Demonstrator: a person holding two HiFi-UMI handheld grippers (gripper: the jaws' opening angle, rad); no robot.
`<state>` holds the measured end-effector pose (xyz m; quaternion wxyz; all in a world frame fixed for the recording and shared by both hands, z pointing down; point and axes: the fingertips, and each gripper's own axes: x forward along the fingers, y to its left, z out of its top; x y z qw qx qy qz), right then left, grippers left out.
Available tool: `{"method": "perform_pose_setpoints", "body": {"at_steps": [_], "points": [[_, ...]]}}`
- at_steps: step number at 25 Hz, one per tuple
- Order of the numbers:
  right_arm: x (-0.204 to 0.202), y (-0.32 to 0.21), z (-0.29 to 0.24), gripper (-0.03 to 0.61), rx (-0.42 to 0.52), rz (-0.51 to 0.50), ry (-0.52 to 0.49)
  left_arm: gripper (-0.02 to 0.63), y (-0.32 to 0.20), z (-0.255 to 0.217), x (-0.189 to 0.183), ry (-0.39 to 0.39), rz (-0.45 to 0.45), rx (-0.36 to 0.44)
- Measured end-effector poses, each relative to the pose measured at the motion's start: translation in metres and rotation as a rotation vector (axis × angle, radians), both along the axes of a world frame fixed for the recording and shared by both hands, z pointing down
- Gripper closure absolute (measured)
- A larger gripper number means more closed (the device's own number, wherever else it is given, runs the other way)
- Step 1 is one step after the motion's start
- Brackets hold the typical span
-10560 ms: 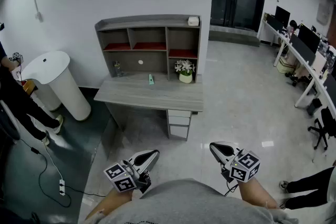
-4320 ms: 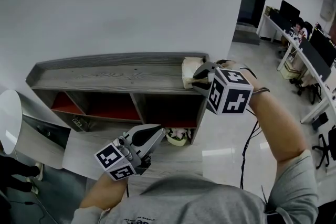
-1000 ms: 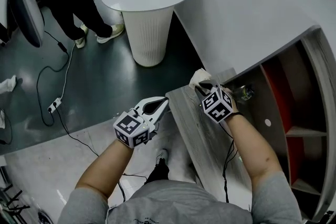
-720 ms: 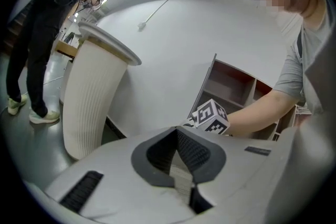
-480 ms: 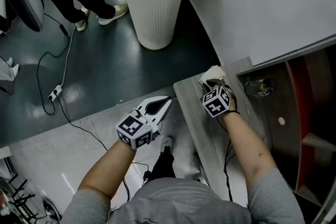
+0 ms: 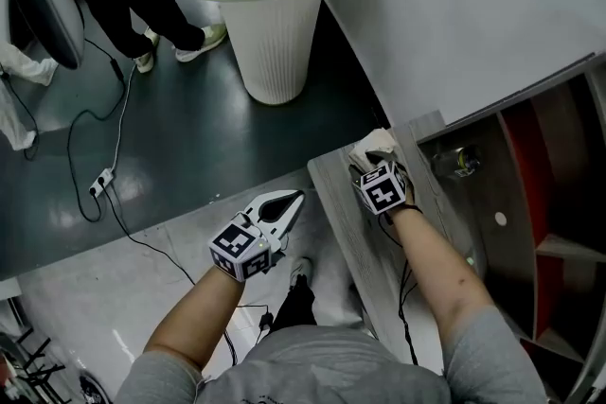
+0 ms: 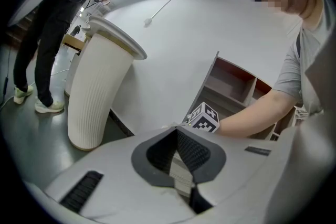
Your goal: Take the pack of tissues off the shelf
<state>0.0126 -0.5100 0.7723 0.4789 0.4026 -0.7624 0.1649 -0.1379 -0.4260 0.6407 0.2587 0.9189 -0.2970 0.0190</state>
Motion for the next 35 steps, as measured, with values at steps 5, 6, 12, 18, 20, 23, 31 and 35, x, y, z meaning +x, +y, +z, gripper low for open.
{"method": "perform_pose_setpoints", "body": {"at_steps": [5,6,12,18,20,23,31,35], "points": [[-0.01,0.009,-0.051,0.339,0.066,0.003,-0.094,0.603,0.011,-0.031,0.009,-0.003,0.049,0.06],[-0.011,0.011,-0.066,0.34,0.087,0.007,-0.114,0.603,0.012,-0.038,0.012,0.003,0.054,0.071],[-0.007,0.034,-0.156,0.339,0.191,0.025,-0.216,0.603,0.023,-0.087,0.027,0.03,0.09,0.12],[0.018,0.066,-0.239,0.341,0.289,0.062,-0.288,0.603,0.031,-0.145,0.041,0.054,0.131,0.188],[0.028,0.081,-0.265,0.342,0.326,0.066,-0.303,0.603,0.038,-0.163,0.047,0.061,0.143,0.204],[0.044,0.108,-0.3,0.357,0.38,0.08,-0.328,0.604,0.055,-0.187,0.056,0.064,0.171,0.236],[0.097,0.19,-0.365,0.426,0.506,0.134,-0.376,0.604,0.102,-0.247,0.1,0.099,0.261,0.308],[0.124,0.238,-0.39,0.453,0.562,0.167,-0.402,0.604,0.136,-0.272,0.128,0.111,0.306,0.342]]}}
